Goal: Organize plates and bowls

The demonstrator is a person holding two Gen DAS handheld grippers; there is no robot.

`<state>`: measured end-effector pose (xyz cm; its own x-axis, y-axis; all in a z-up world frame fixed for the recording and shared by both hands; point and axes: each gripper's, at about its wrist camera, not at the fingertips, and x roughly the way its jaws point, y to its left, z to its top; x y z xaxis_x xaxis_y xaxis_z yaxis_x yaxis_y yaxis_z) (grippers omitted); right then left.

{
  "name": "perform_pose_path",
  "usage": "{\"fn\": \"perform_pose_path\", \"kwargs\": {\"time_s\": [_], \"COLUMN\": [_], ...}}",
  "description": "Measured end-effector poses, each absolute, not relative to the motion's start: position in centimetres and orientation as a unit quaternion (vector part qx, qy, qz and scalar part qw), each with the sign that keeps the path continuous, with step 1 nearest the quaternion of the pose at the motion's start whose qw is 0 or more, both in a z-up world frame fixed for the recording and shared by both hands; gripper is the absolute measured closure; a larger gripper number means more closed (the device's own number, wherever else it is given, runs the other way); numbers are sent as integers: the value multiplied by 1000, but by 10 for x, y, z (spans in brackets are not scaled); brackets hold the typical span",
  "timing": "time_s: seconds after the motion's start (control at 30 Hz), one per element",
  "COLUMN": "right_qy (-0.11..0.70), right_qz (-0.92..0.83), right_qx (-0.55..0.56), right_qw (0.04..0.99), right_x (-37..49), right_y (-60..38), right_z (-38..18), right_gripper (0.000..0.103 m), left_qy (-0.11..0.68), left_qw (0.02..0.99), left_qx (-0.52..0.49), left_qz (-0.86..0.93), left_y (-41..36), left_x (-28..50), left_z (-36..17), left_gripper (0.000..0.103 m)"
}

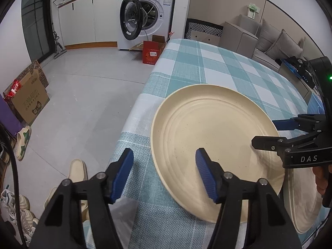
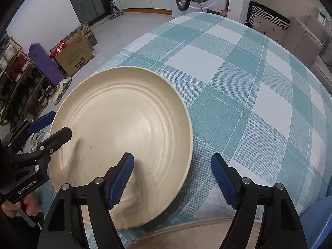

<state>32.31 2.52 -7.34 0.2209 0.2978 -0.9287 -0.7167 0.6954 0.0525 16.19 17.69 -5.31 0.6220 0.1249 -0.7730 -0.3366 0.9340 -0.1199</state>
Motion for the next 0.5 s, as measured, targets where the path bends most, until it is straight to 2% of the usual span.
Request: {"fn": "perform_pose_path", "kwargs": {"time_s": [0.27,0.5], "right_qy": [523,523], "right_qz": [336,343], "right_qx": [-211,-210], "right_qw": [754,751], "right_x": [319,315], "right_y": [26,26], "right_z": [-73,-73], "right_gripper": [41,51], "left_qy": [417,415], "left_qw": [892,893], "left_qx": [-129,-129], "left_qz": [117,113], "left_y": [174,173], "left_x": [163,163], "left_z": [-53,-52], "left_gripper": [61,65]}}
